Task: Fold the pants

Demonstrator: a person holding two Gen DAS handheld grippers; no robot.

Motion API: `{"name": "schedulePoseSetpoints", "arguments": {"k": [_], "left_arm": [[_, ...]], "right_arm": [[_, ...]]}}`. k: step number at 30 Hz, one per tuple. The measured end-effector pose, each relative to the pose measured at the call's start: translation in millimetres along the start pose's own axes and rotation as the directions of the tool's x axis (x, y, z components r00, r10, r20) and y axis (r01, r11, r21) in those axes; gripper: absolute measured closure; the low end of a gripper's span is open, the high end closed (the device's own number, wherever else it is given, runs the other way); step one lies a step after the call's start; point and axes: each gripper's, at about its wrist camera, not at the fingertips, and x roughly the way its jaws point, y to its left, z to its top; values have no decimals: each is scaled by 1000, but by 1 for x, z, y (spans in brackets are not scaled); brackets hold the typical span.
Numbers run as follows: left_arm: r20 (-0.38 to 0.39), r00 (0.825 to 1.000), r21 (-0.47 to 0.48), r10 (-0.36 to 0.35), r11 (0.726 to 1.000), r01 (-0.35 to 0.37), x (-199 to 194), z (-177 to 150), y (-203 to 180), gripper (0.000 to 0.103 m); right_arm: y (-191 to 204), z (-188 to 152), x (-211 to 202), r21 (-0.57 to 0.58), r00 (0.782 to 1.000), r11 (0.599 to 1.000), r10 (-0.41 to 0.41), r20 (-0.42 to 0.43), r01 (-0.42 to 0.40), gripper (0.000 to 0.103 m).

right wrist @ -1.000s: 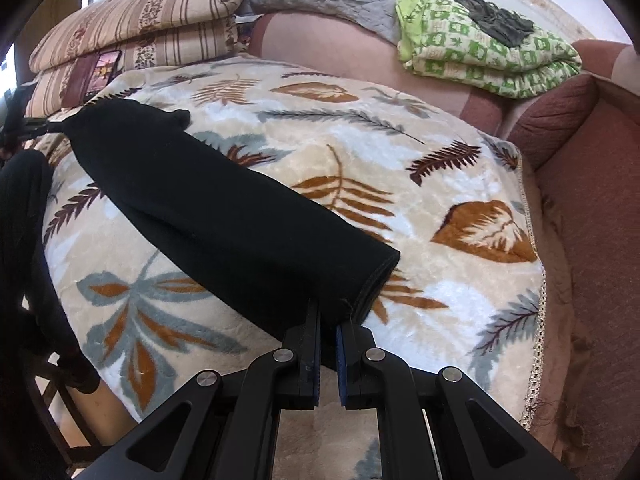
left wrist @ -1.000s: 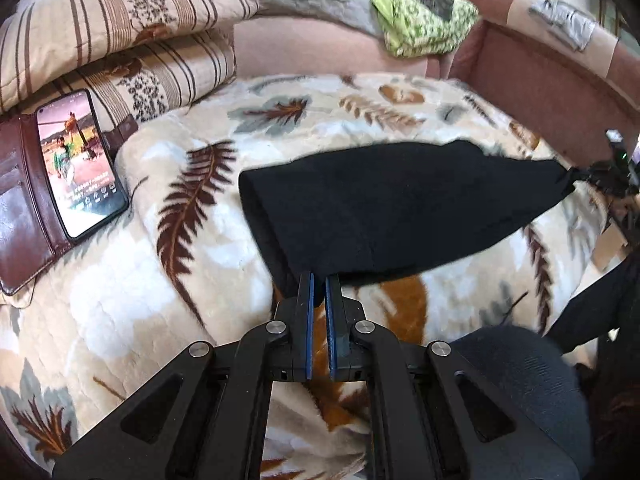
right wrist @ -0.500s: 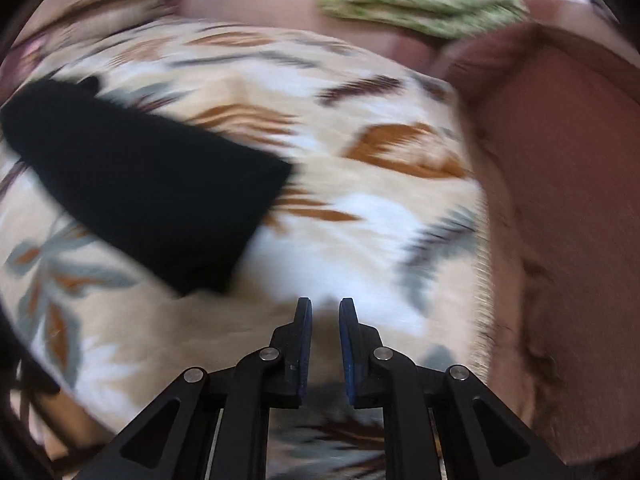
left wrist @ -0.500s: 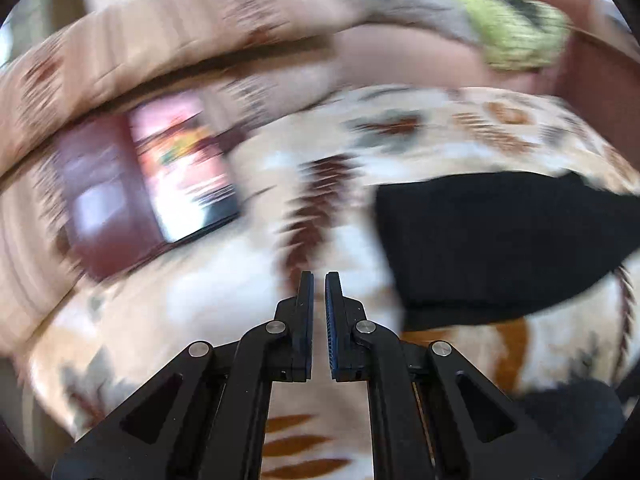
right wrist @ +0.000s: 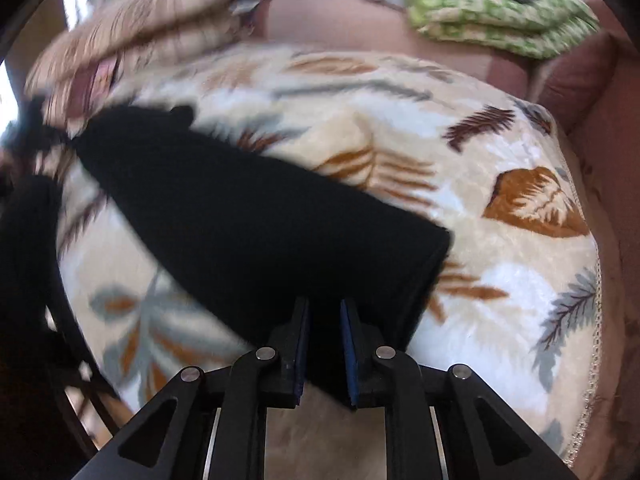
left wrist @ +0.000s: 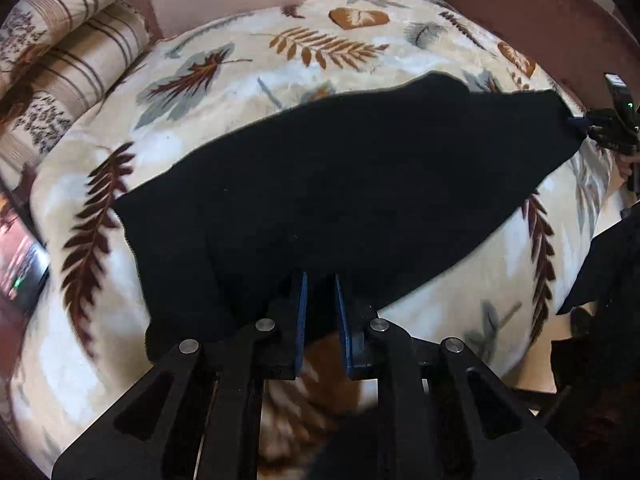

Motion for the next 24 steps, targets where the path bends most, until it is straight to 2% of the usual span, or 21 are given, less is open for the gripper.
{"name": "schedulePoseSetpoints", "arguments": {"k": [1,3,9,11,13,15,17,19,20,21,22,24], "left_arm": [[10,1000,-35,-21,999,21,-1,3,7,88],[17,998,-107,-64,992,65,0,4,20,88],[34,995,-123,-96,987,100,-8,-7,28,88],[40,996,-115,-78,990,82,-17,-10,27,89],[55,997,-101,-60,993,66,-28,-1,16,88],[103,994,-93,-39,995,48,-36,14,17,88],[131,991,-99,-10,995,23,-33,29,21,84],[107,993,-128,57,991,-43,-13,41,33,84],[61,995,-176,80,982,-68,5,43,47,84],[35,996,-204,81,976,-72,15,42,54,84],[31,999,-240,41,970,-32,26,39,65,84],[80,997,-278,9,960,14,24,37,74,85]], "right_arm": [[-5,2,2,11,999,998,-54,1,54,90],[-19,5,3,69,998,996,-64,17,63,90],[-23,10,-7,112,992,988,-112,51,106,89],[-24,12,-20,130,989,989,-88,120,72,89],[-23,18,-20,133,985,990,-73,153,53,89],[-22,26,-10,132,988,990,-67,136,49,89],[-24,32,20,124,995,989,-89,33,85,89],[-25,39,30,128,994,987,-99,42,93,86],[-27,44,32,154,994,984,-100,36,94,86],[-29,46,34,177,994,980,-102,31,95,85],[-29,47,35,189,994,977,-106,25,99,85],[-26,50,35,180,992,976,-126,12,121,85]]}}
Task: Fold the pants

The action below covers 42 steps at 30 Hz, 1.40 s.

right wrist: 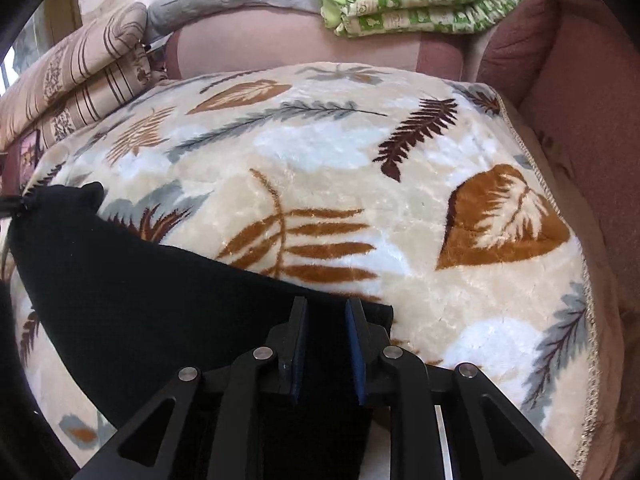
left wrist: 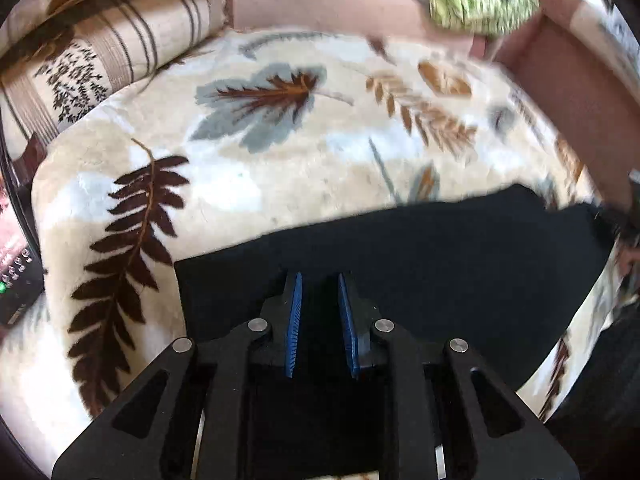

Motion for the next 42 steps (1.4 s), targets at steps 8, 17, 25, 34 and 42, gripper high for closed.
{"name": "schedulePoseSetpoints", "arguments": {"k": [8,17,25,34,42], "left_arm": [[23,999,8,29,1000,-29,-32,-4,-13,85],[-49,995,150,83,986,-75,-39,-62,-38,84],[-35,999,70,28,997,-26,-40,-67,-28,84],[-19,1000,26,10,1000,-10,-46,-74,-24,84],[67,998,-12,2,1000,-1,-78,-43,-48,84]], "right_arm": [[32,18,-35,-59,988,998,23,150,-15,85],[188,87,-19,-201,848,884,463,258,-422,84],[256,93,66,-289,941,902,339,18,-320,84],[295,48,-2,-416,889,811,458,13,-411,77],[308,27,-11,-482,912,832,384,141,-276,73]]}}
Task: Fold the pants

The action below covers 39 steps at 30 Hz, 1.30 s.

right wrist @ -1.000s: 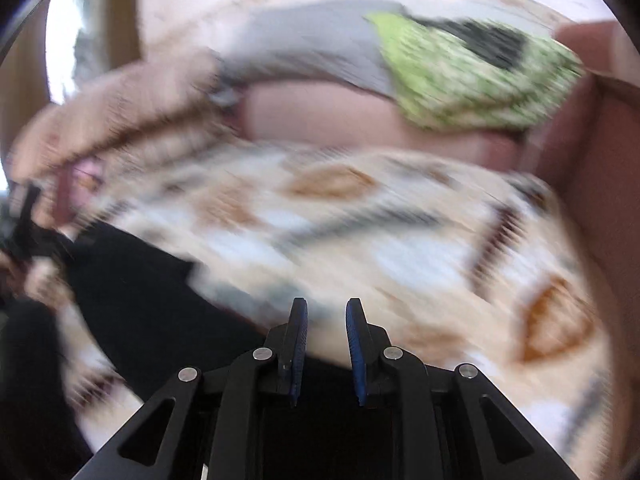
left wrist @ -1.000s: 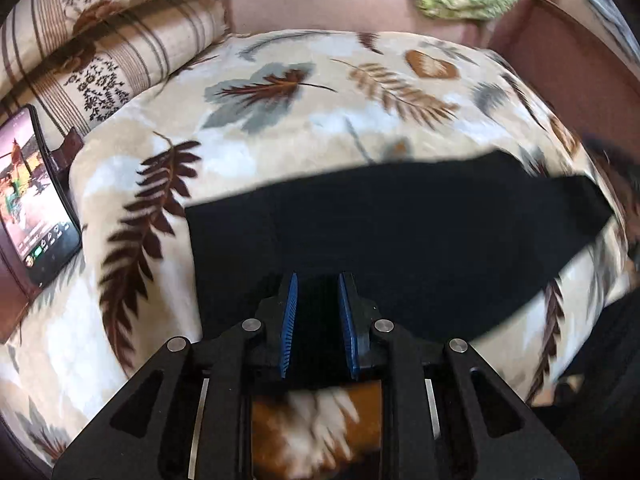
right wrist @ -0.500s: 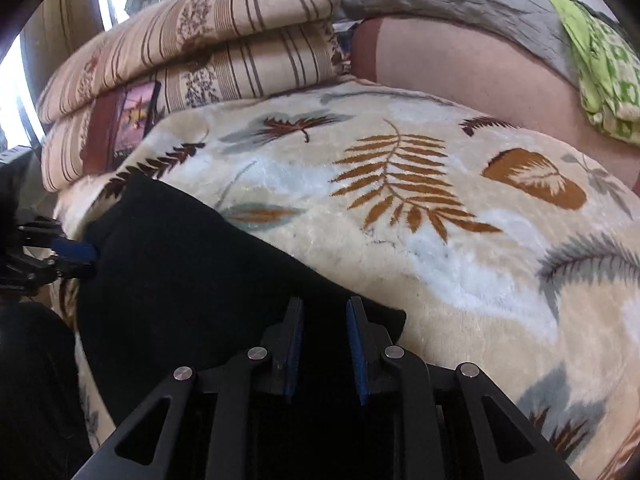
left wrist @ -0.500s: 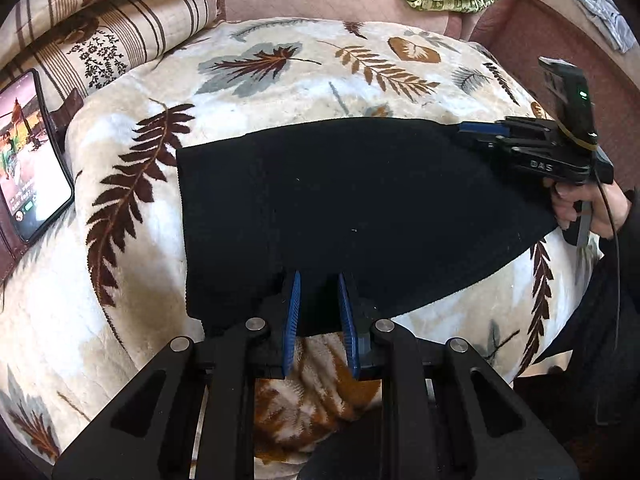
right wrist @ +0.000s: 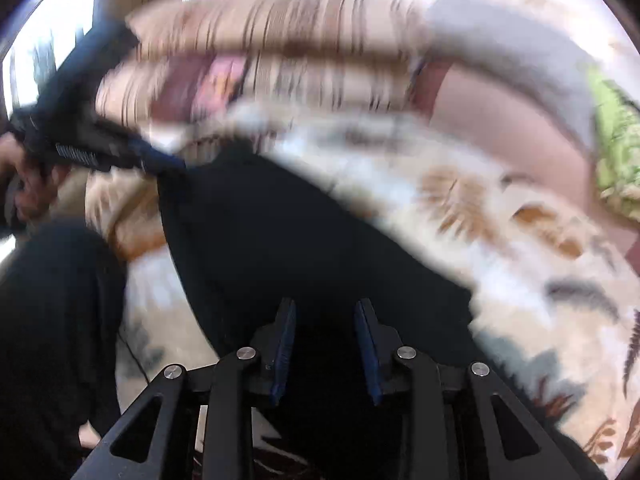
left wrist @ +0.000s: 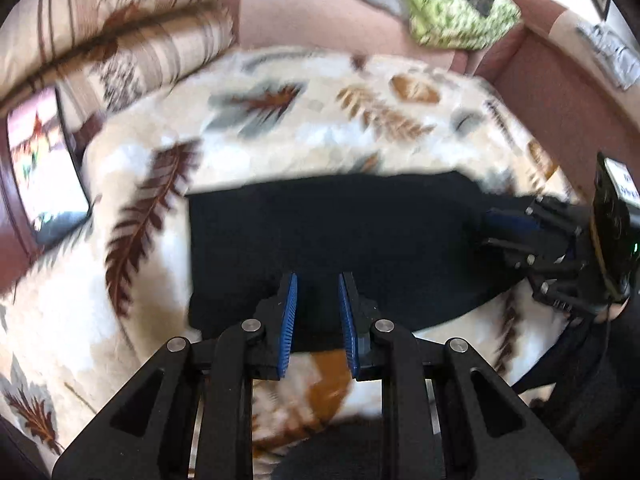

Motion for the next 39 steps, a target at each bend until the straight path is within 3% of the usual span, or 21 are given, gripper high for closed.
{"name": "schedulePoseSetpoints", "arguments": {"k": [1,2,4,6,7,10,11,12,13,15,17,18,21,22,24,28,32,36,39], "left_arm": [[16,1000,-7,-23,1000,23,-3,6,-7,84],[30,998,-16,-51,999,52,-5,12,-17,84],[45,993,-48,-110,992,113,2,20,-37,80],[36,988,-69,-149,986,151,18,22,-57,56],[27,988,-81,-149,985,151,32,20,-70,55],[-44,988,-88,-145,986,141,74,0,-100,55],[-55,995,-79,-88,993,83,85,-10,-109,55],[-1,1000,-39,-19,999,19,84,-17,-120,51],[23,999,1,27,1000,-27,83,-21,-132,47],[50,996,25,70,997,-72,81,-24,-142,45],[90,995,-11,40,999,-39,74,-20,-141,45],[106,994,-30,12,999,-9,71,-17,-139,45],[172,984,-48,-36,998,45,65,-4,-141,44],[167,984,-44,-58,997,66,71,-2,-144,44],[96,989,-57,-110,992,116,93,-5,-146,44],[116,992,23,-57,998,54,97,-13,-157,44],[124,991,34,-44,999,40,98,-17,-161,44],[125,991,29,-45,999,41,96,-17,-158,44],[127,991,36,-35,999,31,98,-17,-159,43]], "right_arm": [[1,0,-5,4,1000,1000,6,24,-6,71],[6,-2,-1,-11,1000,1000,13,-5,-13,67],[17,-19,28,-66,986,997,15,-166,-27,66],[25,-25,21,-120,995,993,-27,-92,15,65],[23,-21,18,-122,992,992,-39,-121,24,65],[-2,-26,-24,-9,989,989,-148,-28,148,65],[-13,-33,-37,37,986,985,-168,-19,168,65],[-20,-39,-49,63,977,975,-211,-11,211,65],[-31,-51,-68,92,957,953,-288,-2,287,65],[-52,-70,-107,199,929,912,-370,25,358,65],[-82,-99,-156,384,900,845,-430,70,373,62],[-96,-115,-177,482,889,799,-450,84,359,61],[-140,-180,-229,769,879,601,-464,112,219,59],[-149,-199,-239,830,875,528,-472,111,179,59],[-162,-220,-252,885,875,451,-467,126,113,59],[-170,-242,-248,933,895,357,-401,196,-45,59],[-179,-256,-230,959,922,270,-342,182,-88,59],[-178,-265,-208,973,947,218,-292,135,-72,58],[-176,-265,-202,971,940,234,-315,133,-59,58]]}}
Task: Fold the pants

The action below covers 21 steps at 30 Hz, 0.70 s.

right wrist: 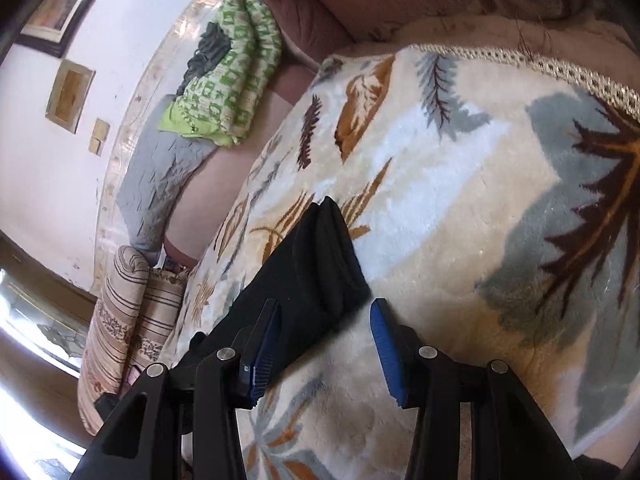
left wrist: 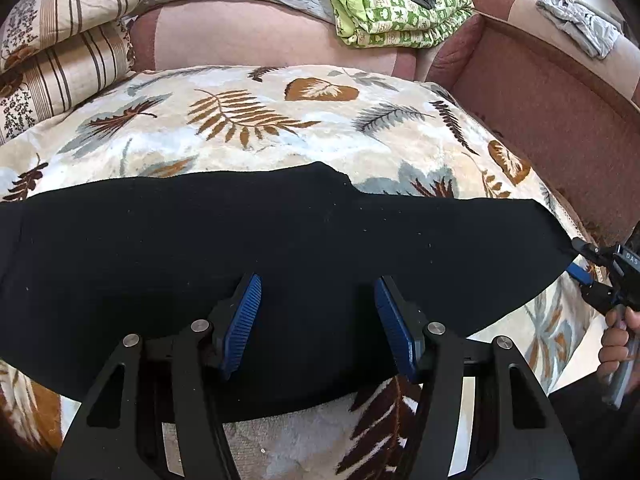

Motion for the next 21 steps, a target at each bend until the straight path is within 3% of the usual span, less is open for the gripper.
{"name": "schedulePoseSetpoints", "arguments": {"k": [4,10,12,16,21], "left_arm": [[4,1000,7,5,1000,-5,-1,-1,-2,42],[22,999,-61,-42,997,43,-5,1,6,42],[29,997,-100,-68,992,71,-6,1,11,42],[37,995,-140,-89,986,93,-9,3,15,42],[33,995,-161,-97,982,101,-11,5,18,42]], "right_arm": [[2,5,6,-18,999,1000,-12,32,12,58],[22,3,15,-134,983,975,-165,78,175,69],[18,3,14,-95,991,987,-120,65,126,69],[2,4,12,-5,999,1000,-20,30,20,80],[-18,6,10,140,997,988,62,48,-69,86]]}}
